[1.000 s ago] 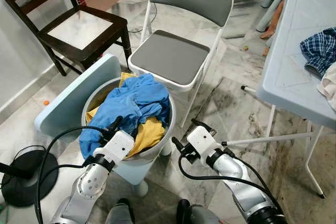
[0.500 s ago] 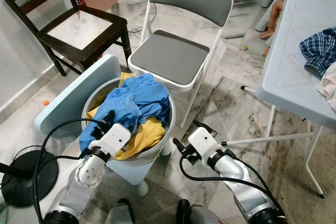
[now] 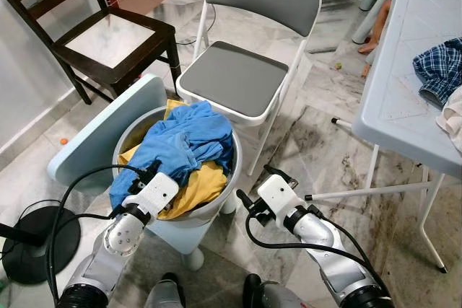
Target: Hang hanger
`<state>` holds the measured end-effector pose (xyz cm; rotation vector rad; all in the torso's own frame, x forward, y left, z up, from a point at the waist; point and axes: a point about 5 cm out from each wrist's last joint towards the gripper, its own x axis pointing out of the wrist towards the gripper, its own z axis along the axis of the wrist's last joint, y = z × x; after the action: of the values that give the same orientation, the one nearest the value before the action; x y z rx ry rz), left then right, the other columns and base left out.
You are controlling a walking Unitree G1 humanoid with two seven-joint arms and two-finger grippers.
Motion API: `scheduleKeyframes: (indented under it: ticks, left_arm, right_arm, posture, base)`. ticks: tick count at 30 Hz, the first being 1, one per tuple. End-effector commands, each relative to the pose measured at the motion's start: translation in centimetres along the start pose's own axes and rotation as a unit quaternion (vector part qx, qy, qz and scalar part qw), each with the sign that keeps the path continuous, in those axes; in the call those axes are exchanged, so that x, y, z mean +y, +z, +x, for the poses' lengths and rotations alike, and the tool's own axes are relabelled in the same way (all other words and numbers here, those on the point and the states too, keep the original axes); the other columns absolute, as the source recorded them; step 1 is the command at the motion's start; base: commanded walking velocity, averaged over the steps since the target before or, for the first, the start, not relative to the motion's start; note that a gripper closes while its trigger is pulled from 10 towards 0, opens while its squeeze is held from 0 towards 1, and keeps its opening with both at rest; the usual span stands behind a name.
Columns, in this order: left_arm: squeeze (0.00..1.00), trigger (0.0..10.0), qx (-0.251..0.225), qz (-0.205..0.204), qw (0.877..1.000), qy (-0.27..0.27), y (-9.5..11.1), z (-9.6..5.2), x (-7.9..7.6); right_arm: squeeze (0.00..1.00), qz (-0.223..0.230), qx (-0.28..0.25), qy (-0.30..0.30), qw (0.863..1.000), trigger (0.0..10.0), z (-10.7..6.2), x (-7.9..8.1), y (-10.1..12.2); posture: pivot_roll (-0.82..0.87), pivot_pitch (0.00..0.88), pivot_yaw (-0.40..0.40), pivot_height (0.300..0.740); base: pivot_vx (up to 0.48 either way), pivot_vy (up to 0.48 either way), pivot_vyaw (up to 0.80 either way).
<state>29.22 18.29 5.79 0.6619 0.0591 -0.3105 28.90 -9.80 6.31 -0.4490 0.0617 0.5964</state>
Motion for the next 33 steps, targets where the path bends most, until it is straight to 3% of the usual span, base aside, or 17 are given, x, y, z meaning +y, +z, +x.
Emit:
scheduleKeyframes:
  ticks: [1,23,28,33]
  left_arm:
    - [0.0,0.0,0.01,-0.002,1.0,-0.004,-0.7,-0.3,0.0]
    - [0.0,0.0,-0.01,-0.013,0.999,0.036,-0.5,0.0,0.8]
    - [0.0,0.0,-0.018,-0.036,0.998,0.05,-0.3,0.2,1.2]
    - [0.0,0.0,-0.062,-0.08,0.992,0.076,1.1,0.5,1.9]
  right_arm:
    - [0.0,-0.001,0.008,-0.001,1.0,10.0,-0.3,0.0,-0.4]
    - [0.0,0.001,-0.003,0.013,1.0,10.0,-0.4,0.0,-0.1]
    - [0.0,0.012,-0.018,0.031,0.999,10.0,-0.6,0.2,0.3]
    - [0.0,0.007,-0.01,0.022,1.0,10.0,-0.6,-0.2,0.0]
  posture:
    - [0.16,0.223,-0.055,0.74]
    - [0.15,0.217,-0.063,0.74]
    - [0.15,0.216,-0.065,0.74]
    - [0.15,0.213,-0.067,0.74]
  base:
    - [0.0,0.0,0.0]
    - [0.0,0.0,0.0]
    - [0.0,0.0,0.0]
    - [0.0,0.0,0.0]
